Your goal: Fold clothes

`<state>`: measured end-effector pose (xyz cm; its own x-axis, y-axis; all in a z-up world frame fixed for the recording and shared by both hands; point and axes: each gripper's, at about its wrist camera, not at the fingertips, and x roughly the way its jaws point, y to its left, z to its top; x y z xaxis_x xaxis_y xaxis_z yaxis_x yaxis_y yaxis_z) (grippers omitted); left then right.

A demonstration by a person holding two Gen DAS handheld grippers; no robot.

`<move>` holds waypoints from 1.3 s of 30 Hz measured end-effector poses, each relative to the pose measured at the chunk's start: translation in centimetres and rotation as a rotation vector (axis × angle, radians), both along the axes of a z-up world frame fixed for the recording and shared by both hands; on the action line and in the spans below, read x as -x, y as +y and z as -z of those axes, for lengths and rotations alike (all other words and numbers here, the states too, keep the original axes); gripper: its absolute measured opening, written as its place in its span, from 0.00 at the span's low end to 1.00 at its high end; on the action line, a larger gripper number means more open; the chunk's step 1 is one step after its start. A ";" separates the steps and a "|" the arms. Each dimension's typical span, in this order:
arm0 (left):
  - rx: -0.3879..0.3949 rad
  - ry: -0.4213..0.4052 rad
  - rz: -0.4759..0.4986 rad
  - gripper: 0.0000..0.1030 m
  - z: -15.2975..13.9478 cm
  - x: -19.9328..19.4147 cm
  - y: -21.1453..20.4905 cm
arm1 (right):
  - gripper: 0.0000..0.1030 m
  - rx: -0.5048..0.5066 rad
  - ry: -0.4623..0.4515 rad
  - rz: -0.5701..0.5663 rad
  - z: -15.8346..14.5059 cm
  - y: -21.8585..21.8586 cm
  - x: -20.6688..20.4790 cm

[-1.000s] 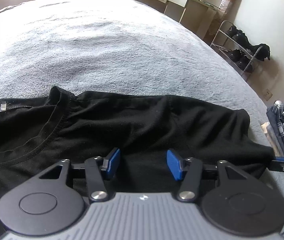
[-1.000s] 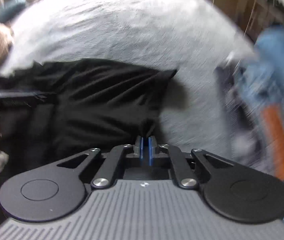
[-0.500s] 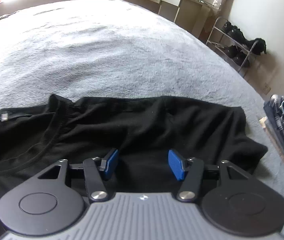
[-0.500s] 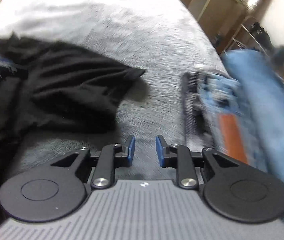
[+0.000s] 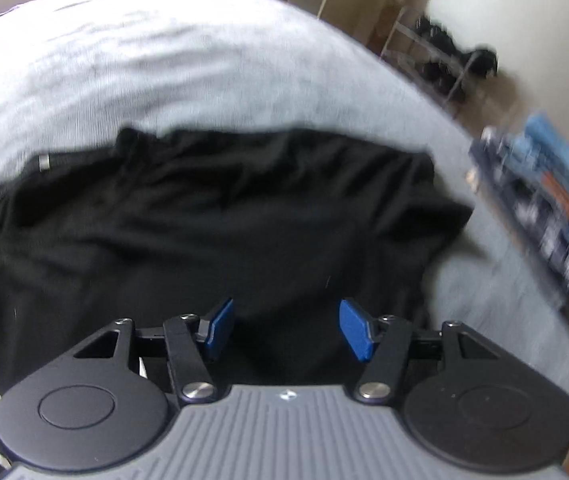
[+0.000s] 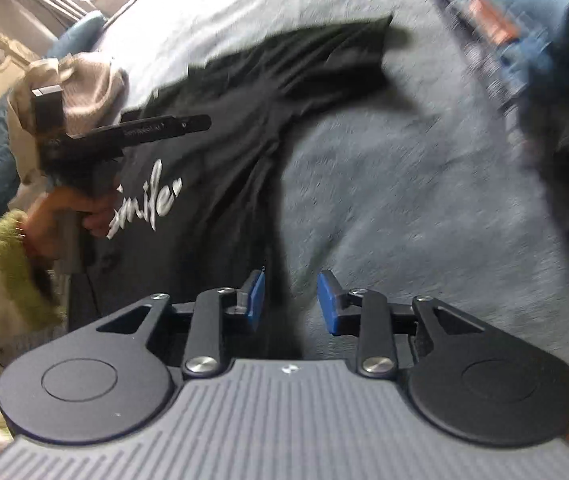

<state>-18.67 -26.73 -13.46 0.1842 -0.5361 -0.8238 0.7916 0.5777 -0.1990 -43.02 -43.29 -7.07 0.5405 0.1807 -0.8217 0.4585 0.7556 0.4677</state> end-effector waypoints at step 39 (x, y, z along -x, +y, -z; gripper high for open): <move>-0.054 -0.136 0.107 0.60 1.4 1.8 -0.4 | 0.19 0.014 0.078 0.028 6.6 6.9 2.5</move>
<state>-20.43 -27.13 -14.86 0.2403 -0.5141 -0.8234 0.8667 0.4956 -0.0566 -45.51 -36.40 -13.65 0.4796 0.1543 -0.8638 0.5145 0.7480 0.4193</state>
